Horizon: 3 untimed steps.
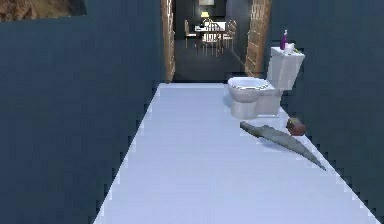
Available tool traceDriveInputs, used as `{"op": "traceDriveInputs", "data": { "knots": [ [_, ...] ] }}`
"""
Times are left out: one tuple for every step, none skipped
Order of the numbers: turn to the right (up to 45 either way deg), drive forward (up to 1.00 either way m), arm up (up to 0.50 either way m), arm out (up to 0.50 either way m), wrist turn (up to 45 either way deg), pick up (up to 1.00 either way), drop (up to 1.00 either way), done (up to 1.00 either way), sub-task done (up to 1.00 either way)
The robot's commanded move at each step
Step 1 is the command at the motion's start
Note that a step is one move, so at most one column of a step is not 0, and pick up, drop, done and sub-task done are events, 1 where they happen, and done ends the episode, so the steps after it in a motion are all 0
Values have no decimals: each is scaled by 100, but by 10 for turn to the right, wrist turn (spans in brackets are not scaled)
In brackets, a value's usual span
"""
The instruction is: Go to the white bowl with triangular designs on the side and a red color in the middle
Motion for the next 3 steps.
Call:
{"op": "traceDriveInputs", "data": {
  "knots": [
    [0, 100, 0, 0, 0, 0, 0, 0, 0],
    [0, 100, 0, 0, 0, 0, 0, 0, 0],
    [0, 100, 0, 0, 0, 0, 0, 0, 0]
  ]
}}
